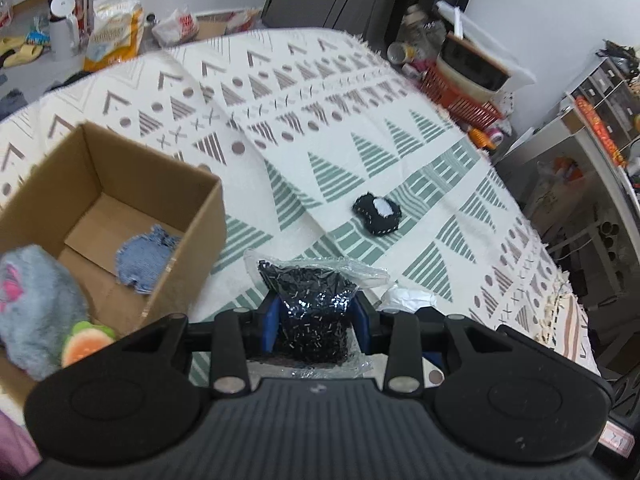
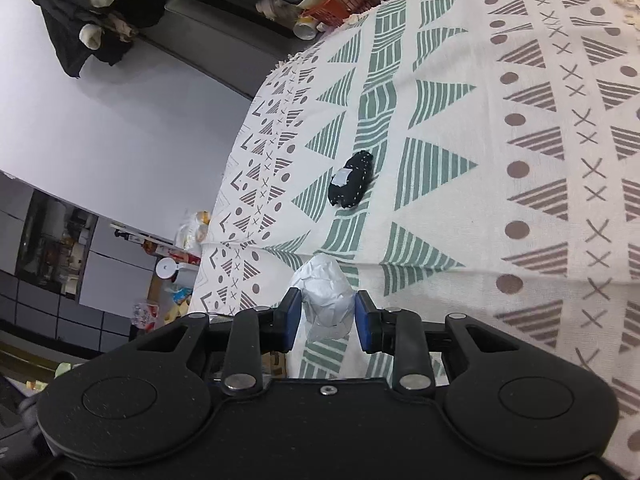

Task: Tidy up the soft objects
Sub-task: 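Carry the clear bag with left while right carries the white bag over the box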

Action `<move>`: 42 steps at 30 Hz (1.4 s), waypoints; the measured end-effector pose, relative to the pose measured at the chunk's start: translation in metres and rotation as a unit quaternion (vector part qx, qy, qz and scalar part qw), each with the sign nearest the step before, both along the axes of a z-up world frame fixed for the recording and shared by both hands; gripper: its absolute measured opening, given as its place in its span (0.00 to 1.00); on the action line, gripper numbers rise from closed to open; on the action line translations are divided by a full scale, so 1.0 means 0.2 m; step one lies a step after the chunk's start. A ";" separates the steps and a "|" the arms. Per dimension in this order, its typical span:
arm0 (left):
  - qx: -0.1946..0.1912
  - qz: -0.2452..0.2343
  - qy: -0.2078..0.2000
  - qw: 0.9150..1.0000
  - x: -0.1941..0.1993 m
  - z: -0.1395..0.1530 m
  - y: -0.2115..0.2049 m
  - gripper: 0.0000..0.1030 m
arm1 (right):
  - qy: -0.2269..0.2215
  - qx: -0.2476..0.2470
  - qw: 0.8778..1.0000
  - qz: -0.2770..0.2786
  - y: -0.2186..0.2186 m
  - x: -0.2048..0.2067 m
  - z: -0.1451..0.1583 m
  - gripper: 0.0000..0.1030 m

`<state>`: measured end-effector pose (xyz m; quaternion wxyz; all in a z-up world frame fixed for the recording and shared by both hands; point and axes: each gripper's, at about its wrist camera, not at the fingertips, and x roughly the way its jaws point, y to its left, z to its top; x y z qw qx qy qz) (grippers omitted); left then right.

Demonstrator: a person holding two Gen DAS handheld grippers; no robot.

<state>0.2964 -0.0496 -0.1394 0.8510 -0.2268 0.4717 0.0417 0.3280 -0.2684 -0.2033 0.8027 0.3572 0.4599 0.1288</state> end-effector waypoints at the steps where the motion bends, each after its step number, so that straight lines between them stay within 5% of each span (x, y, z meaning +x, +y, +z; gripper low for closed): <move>1: 0.001 0.001 -0.004 1.000 -0.01 0.02 0.01 0.36 | 0.002 0.001 1.000 0.001 0.00 -0.01 0.00 0.28; 26: 0.029 0.069 -0.054 0.996 -0.32 0.36 0.50 0.36 | -0.095 -0.005 0.993 0.066 0.30 -0.25 0.33 0.28; 42: -0.004 0.075 -0.055 0.996 -0.30 0.29 0.79 0.36 | -0.114 -0.045 0.987 0.107 0.62 -0.29 0.37 0.28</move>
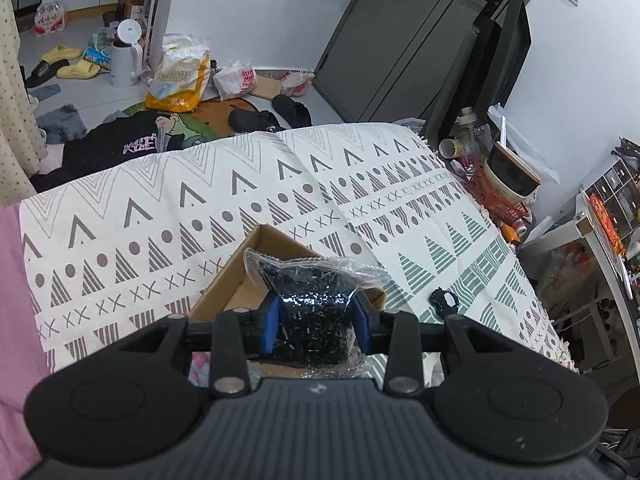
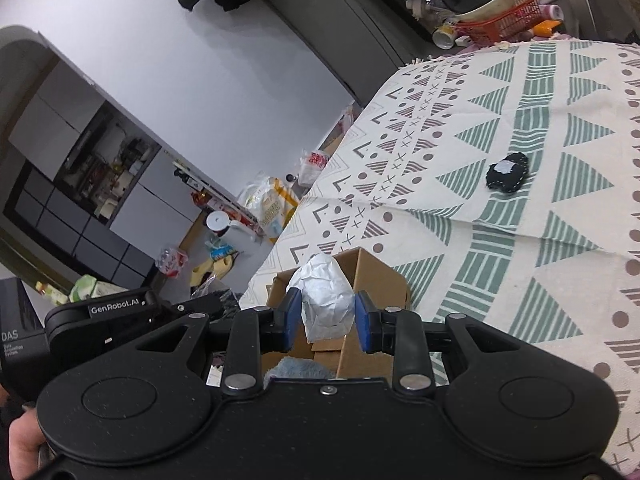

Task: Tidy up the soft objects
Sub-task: 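Carry the clear bag with left while right carries the white bag over the box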

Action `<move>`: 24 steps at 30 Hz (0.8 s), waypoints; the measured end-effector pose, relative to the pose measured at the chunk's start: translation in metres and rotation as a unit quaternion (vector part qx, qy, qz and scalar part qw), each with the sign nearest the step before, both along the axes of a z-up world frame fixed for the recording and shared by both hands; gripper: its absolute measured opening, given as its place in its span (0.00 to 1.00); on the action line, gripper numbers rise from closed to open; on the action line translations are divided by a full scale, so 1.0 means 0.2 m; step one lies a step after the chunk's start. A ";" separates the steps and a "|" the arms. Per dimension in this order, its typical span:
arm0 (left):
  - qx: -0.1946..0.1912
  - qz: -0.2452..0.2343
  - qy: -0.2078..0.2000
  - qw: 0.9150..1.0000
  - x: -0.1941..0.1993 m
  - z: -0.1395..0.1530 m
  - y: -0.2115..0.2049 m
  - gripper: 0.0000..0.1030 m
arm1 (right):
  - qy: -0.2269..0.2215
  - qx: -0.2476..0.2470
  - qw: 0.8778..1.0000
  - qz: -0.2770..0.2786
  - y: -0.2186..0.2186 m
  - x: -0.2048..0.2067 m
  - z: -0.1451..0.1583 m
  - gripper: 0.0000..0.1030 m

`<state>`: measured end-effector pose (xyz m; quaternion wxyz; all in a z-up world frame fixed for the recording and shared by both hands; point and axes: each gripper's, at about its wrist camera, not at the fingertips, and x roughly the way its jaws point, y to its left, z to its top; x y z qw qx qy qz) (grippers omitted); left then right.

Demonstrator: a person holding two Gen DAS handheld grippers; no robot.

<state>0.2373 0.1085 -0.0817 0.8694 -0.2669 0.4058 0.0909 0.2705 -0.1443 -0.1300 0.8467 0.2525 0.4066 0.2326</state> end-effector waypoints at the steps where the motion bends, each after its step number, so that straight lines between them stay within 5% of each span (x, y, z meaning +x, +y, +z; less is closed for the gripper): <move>1: -0.003 -0.002 0.001 1.000 0.00 -0.01 0.01 0.36 | 0.001 -0.003 1.000 0.001 0.02 0.01 0.00 0.28; 24: -0.051 -0.032 0.053 0.997 0.29 -0.36 0.18 0.36 | 0.038 -0.099 0.993 0.045 0.36 0.11 -0.14 0.28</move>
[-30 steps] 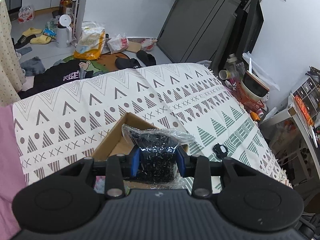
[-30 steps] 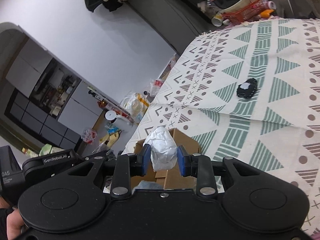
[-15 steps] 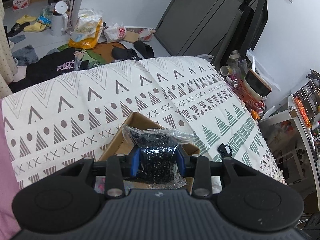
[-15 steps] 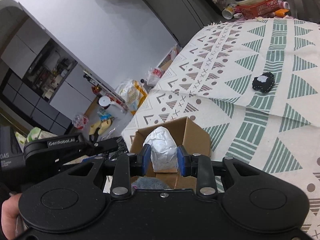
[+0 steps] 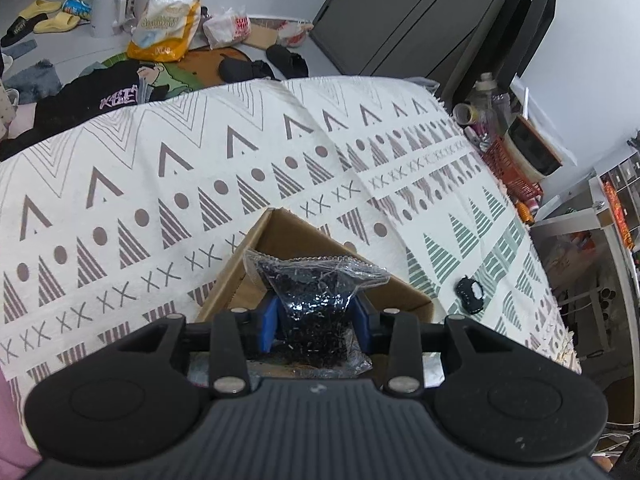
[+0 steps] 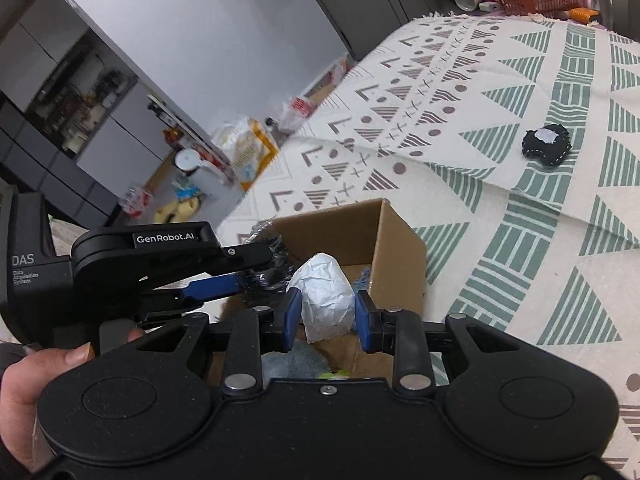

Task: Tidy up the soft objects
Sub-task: 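Carry the clear bag with left while right carries the white bag over the box, then open both grippers to drop the bags into the box, then withdraw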

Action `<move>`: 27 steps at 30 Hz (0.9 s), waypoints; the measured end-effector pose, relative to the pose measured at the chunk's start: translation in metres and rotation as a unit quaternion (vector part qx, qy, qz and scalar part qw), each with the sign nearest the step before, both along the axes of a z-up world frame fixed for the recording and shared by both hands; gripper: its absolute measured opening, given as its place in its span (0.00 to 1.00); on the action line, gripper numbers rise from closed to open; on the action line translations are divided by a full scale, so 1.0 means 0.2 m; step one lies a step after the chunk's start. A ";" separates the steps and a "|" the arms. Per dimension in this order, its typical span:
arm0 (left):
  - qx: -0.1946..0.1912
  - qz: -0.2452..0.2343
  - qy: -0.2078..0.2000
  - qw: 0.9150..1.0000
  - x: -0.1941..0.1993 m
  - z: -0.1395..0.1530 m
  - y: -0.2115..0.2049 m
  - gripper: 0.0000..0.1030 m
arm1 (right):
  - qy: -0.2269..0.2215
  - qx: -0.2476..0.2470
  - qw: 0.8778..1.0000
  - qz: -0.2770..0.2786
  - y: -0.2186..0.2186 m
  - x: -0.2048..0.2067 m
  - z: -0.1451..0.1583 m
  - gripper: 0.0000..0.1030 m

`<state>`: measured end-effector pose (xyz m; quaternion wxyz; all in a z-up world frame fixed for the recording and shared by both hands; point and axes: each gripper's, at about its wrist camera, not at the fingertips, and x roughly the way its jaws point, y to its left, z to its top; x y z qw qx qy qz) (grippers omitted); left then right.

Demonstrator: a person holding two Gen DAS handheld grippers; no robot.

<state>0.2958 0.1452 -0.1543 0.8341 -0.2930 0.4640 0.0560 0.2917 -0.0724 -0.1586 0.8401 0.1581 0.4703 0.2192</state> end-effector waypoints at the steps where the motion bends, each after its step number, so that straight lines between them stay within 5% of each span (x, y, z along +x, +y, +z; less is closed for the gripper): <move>1: 0.004 0.000 0.004 1.000 0.01 -0.01 0.00 0.36 | 0.001 -0.009 1.000 -0.002 0.01 0.00 0.00 0.28; 15: 0.010 0.009 0.019 1.000 -0.07 0.09 0.04 0.46 | 0.023 -0.049 0.998 0.016 0.19 0.04 0.05 0.30; 18: 0.016 0.018 0.017 1.000 -0.12 0.12 0.06 0.52 | 0.024 -0.035 0.999 0.024 0.18 0.02 0.04 0.49; 24: 0.037 0.031 0.004 0.999 -0.24 0.18 0.06 0.70 | 0.000 -0.028 1.000 0.008 0.09 -0.06 0.14 0.52; 27: 0.054 0.038 -0.005 0.998 -0.30 0.21 0.04 0.76 | -0.017 -0.027 0.999 -0.009 -0.02 -0.09 0.22 0.66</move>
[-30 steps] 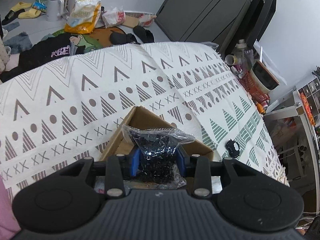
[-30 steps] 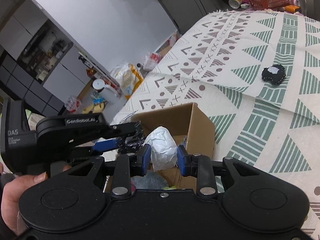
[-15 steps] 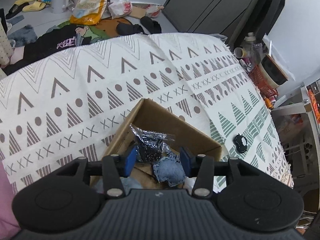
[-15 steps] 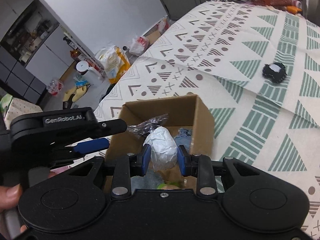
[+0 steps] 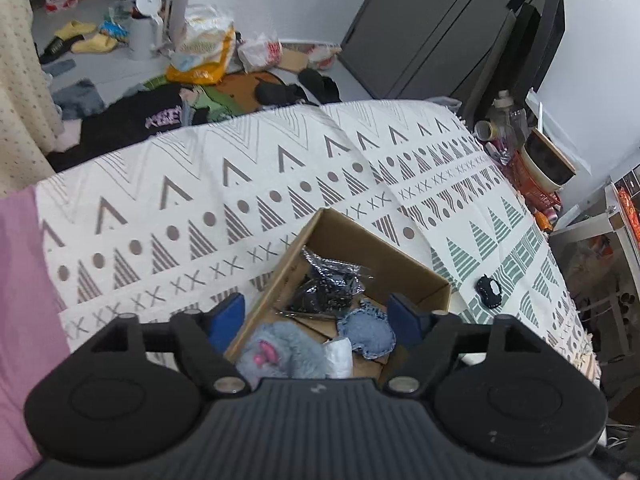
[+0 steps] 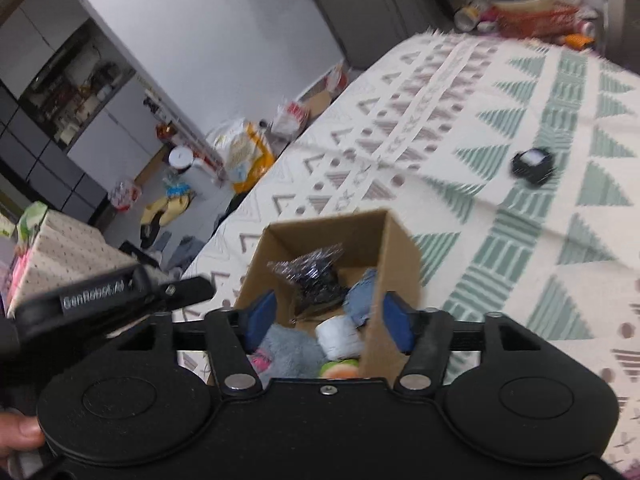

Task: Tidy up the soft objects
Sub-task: 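Open both grippers to drop the bags into the box, then withdraw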

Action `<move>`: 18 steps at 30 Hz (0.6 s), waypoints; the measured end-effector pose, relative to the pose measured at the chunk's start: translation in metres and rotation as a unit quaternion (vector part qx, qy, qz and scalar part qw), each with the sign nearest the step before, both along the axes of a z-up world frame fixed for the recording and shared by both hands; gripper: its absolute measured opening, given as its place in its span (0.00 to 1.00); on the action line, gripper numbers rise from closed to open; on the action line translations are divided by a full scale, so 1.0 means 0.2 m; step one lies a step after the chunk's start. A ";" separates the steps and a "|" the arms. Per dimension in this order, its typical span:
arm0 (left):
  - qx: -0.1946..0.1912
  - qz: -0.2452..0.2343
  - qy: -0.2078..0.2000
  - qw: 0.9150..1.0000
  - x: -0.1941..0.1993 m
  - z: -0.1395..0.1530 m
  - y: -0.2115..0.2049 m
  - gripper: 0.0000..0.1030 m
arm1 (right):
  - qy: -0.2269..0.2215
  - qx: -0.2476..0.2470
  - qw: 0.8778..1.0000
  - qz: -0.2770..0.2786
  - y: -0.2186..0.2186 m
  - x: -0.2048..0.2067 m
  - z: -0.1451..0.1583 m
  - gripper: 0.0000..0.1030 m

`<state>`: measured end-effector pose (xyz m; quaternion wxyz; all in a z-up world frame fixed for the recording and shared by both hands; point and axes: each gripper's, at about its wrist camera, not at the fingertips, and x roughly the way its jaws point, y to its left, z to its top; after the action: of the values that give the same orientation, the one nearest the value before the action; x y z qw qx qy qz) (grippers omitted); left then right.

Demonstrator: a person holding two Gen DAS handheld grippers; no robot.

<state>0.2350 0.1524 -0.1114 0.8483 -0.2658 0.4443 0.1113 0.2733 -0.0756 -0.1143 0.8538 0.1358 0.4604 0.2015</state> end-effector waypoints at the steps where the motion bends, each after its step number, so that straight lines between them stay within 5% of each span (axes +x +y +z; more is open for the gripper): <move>1: 0.004 0.002 -0.003 1.000 -0.02 0.01 -0.01 0.76 | -0.004 0.001 1.000 -0.006 -0.04 -0.01 0.02 0.71; 6: 0.019 0.005 -0.010 1.000 -0.09 0.07 -0.09 0.79 | -0.022 0.008 0.999 -0.030 -0.21 -0.05 0.09 0.74; 11: 0.038 -0.005 -0.021 0.999 -0.14 0.13 -0.21 0.81 | -0.026 0.004 0.997 -0.073 -0.38 -0.06 0.12 0.91; 18: 0.062 -0.018 -0.032 0.997 -0.19 0.17 -0.43 0.82 | -0.020 0.042 0.995 -0.088 -0.59 -0.10 0.11 0.94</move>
<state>0.1978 0.0667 -0.0767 0.8787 -0.2079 0.4142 0.1148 0.2529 -0.1935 -0.0928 0.8709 0.2071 0.4203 0.1479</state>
